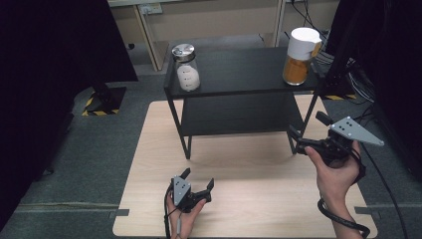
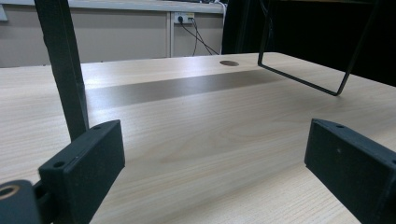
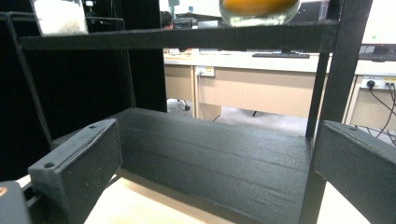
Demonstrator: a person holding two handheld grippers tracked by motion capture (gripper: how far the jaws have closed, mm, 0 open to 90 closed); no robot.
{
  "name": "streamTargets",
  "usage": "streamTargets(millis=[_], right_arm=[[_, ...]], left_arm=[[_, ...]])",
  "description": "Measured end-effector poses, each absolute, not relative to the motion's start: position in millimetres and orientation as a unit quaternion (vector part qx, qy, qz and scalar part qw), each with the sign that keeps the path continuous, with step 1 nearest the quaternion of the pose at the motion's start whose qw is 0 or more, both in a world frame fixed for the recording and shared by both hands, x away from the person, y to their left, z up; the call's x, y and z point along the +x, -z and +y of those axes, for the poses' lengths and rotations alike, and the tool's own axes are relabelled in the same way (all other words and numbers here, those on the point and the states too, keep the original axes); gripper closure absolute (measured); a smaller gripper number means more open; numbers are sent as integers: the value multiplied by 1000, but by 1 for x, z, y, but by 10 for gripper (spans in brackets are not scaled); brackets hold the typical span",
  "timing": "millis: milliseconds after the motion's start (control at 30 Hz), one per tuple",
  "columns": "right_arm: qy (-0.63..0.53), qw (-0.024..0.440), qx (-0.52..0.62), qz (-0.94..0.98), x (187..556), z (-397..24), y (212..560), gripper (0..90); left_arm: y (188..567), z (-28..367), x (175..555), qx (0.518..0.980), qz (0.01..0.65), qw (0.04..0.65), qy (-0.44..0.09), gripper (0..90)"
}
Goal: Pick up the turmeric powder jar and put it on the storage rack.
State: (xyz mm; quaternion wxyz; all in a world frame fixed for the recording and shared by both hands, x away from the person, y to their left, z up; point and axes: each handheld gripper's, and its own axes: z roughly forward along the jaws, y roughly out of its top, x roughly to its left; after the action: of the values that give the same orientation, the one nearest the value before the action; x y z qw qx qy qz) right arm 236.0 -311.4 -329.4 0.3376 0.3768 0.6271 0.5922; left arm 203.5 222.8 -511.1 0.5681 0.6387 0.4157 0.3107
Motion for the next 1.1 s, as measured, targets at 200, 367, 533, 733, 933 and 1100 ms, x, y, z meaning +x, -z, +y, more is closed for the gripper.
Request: streamTargets(millis=[200, 367, 533, 733, 933, 1100], right_arm=[[-597, 328, 376, 628, 235, -314, 343, 5], [-601, 322, 373, 629, 234, -316, 354, 4], [-605, 319, 371, 629, 233, -317, 363, 4], [-607, 313, 371, 630, 231, -318, 373, 4], [-609, 307, 373, 629, 230, -320, 382, 3], [-606, 302, 376, 632, 229, -320, 388, 3]], left_arm=[[511, 223, 203, 638, 416, 569, -310, 46], [511, 223, 203, 639, 416, 568, -310, 46], [511, 223, 203, 639, 416, 569, -310, 46], [511, 223, 203, 638, 415, 569, -310, 47], [511, 223, 203, 638, 416, 569, -310, 46], [511, 223, 203, 638, 416, 569, -310, 47]])
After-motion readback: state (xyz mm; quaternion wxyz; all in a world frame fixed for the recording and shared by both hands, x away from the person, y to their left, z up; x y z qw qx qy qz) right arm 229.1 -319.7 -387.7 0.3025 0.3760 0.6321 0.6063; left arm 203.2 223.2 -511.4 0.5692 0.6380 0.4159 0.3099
